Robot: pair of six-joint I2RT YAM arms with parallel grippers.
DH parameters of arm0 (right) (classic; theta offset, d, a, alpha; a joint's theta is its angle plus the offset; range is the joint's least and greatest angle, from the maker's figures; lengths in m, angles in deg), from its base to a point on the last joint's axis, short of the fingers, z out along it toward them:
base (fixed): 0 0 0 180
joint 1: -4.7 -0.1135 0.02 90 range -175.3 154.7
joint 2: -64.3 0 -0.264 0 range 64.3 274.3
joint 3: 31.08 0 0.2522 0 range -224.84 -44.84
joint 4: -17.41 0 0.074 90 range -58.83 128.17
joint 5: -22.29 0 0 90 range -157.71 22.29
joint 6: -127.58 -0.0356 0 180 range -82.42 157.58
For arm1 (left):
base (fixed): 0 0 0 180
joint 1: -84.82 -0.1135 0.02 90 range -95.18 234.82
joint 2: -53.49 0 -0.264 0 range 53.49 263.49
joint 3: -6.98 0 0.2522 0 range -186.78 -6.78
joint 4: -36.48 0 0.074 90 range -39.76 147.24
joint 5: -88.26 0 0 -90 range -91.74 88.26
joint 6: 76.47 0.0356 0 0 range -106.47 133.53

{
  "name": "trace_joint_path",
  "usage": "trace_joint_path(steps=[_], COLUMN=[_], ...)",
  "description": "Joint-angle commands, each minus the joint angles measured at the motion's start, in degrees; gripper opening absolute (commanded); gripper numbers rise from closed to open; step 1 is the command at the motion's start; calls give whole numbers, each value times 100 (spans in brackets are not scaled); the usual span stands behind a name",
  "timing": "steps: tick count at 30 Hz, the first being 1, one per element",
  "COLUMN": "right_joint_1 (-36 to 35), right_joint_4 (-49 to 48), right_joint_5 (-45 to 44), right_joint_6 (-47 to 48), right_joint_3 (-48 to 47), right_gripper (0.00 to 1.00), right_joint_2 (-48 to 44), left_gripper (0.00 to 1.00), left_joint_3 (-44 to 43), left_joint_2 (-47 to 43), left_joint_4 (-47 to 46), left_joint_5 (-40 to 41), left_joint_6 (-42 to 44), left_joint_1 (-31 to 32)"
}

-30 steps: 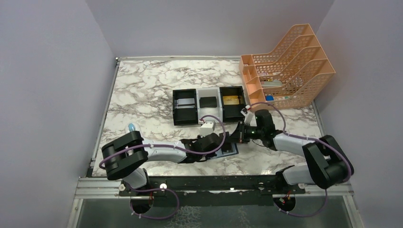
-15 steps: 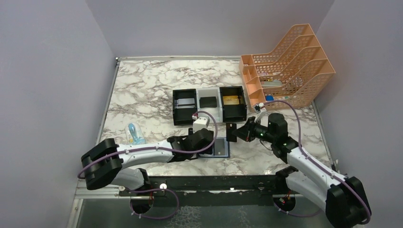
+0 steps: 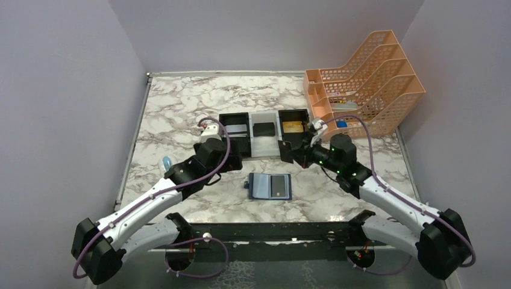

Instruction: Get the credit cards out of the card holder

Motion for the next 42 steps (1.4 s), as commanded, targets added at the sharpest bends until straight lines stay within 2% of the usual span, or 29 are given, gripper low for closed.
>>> trace_joint_path(steps=[1, 8, 12, 14, 18, 22, 29, 42], right_joint_1=[-830, -1319, -1395, -1396, -1396, -1396, -1385, -1388], right_joint_4=[-87, -393, -193, -333, -303, -225, -476, -474], right_joint_5=[-1492, -2471, -2676, -2665, -2669, -2939, -3431, -3274], right_joint_6=[1542, 3675, 4497, 4724, 5115, 5327, 6054, 6772], right_joint_3=[-745, -1651, -2221, -2353, -2798, -3266, -3609, -4250], right_gripper=[1, 1, 1, 1, 1, 1, 1, 1], right_joint_2=[562, 1842, 2587, 2895, 3522, 4135, 4867, 5729], left_gripper=[99, 99, 99, 99, 99, 99, 99, 99], left_joint_3=[-376, -607, -888, -867, -488, -509, -527, -536], left_joint_2=[-35, 88, 44, -72, -300, -378, -402, -443], left_joint_4=[1221, 1279, 1362, 1356, 1347, 1403, 1413, 1426], left_joint_5=[433, -117, -239, -134, 615, 887, 998, 1049], left_joint_6=[390, 655, 1091, 1136, 1068, 1023, 1085, 1135], left_joint_1=[-620, -1544, -1706, -1706, -1702, -1705, -1707, -1707])
